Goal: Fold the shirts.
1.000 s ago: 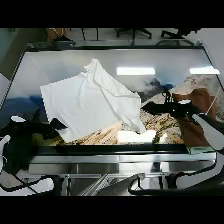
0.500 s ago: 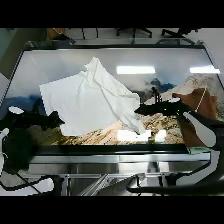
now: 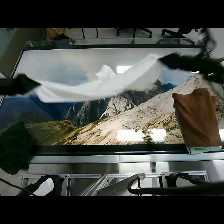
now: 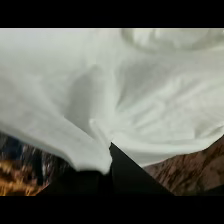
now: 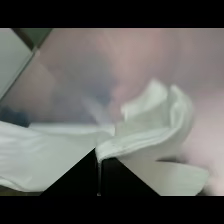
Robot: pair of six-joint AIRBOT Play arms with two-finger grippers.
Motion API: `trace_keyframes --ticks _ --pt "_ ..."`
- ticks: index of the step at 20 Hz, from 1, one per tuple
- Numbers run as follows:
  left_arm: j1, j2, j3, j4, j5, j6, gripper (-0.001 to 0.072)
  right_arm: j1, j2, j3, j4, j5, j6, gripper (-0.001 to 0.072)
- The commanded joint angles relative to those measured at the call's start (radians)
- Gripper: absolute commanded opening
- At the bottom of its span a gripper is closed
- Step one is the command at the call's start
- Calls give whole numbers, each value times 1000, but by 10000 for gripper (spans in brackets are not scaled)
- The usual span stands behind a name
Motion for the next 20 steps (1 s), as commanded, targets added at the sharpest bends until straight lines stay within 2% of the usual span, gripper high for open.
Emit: trace_keyframes --ticks 1,3,6,9,11,15,20 --pt "62 131 279 -102 -6 -23 25 -112 212 164 -6 -68 19 17" --pt "132 188 389 -99 -6 -24 25 -161 296 212 -45 -127 19 17" --pt "236 241 468 -98 -6 -34 25 -203 350 244 -52 -137 14 16" --pt "230 220 447 -98 -21 -32 25 -203 312 242 -51 -106 16 17" --pt "168 165 370 -98 -25 -17 25 -200 242 241 -44 -33 16 16" --pt "-8 -48 205 -89 38 76 25 -182 20 192 30 89 15 17" --pt "-140 -418 112 76 166 115 25 -47 -352 98 -15 23 -60 17"
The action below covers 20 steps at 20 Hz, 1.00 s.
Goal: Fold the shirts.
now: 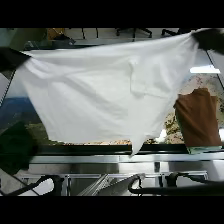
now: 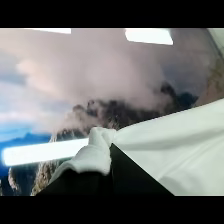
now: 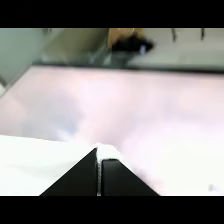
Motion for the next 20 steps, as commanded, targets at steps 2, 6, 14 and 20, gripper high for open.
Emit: trace_keyframes --ticks 2,6,14,20 --pt "-77 -344 -47 99 157 78 26 103 -362 -38 -26 -115 -48 16" --pt "-67 -620 121 97 222 82 26 114 -603 21 0 -272 -66 16" --pt "-61 -792 380 102 180 76 26 93 -634 79 -143 -104 -20 16" --pt "-61 -794 333 100 202 83 28 109 -660 72 -182 -132 3 16"
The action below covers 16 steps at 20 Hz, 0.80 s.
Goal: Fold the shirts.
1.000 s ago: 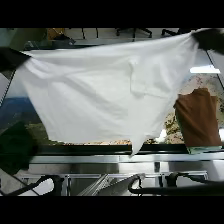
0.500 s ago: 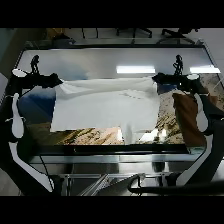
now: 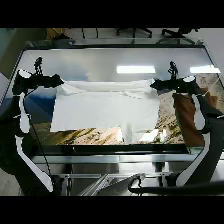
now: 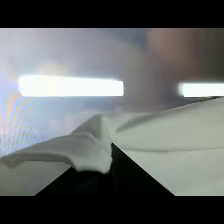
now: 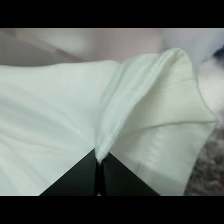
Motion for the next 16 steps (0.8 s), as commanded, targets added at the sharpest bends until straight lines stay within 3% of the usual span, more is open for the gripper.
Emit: trace_keyframes --ticks 1,3,4,5,6,7,13,16 --pt "2 -6 -4 0 -28 2 29 5 -11 0 -26 -3 19 17" --pt "14 -6 -3 -2 -76 1 30 5 -10 0 -26 -1 35 19" --pt "17 -5 5 -3 -105 0 39 3 -5 0 -26 6 55 99" --pt "25 -5 23 -2 -148 0 319 3 6 1 -26 27 69 238" --pt "32 -5 50 -2 -195 0 641 2 23 1 -26 56 68 253" --pt "43 -2 76 -3 -243 -16 702 0 49 1 -30 85 72 253" --pt "175 194 -74 1 -380 -60 701 -60 251 -32 -199 261 227 245" --pt "256 296 -287 2 -438 -60 701 -72 379 -227 -212 270 240 241"
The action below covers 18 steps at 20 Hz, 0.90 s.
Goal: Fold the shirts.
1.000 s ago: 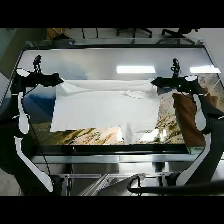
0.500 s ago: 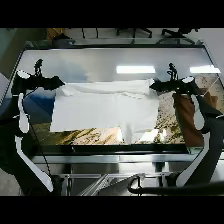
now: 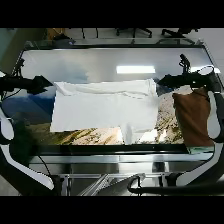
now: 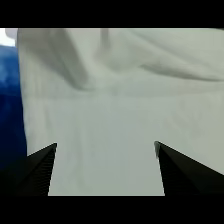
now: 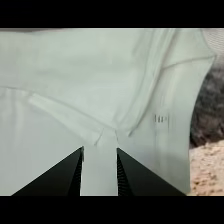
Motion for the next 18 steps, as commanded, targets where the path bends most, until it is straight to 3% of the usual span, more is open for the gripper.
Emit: trace_keyframes --ticks 1,4,5,6,7,12,14,16,17,18 --pt "93 121 -243 2 -67 3 701 -19 154 -211 -55 43 38 241" --pt "143 169 -449 32 -63 32 701 -39 312 -467 -55 43 38 247" --pt "147 174 -499 68 -61 35 700 -45 367 -546 -62 43 39 286" --pt "147 175 -542 108 -57 35 700 -53 412 -613 -71 37 51 377" --pt "146 175 -581 129 -45 39 701 -53 456 -682 -72 19 64 409" --pt "146 175 -692 93 62 73 700 -50 559 -921 -68 -10 69 421" --pt "146 175 -703 93 67 74 698 -50 557 -974 -32 -24 68 531" --pt "146 175 -702 50 65 94 425 -45 555 -1020 -5 -78 52 531" --pt "146 175 -702 8 66 114 355 -37 555 -1039 -1 -106 47 531" --pt "145 175 -702 -42 66 135 357 -23 555 -1056 0 -133 47 531"
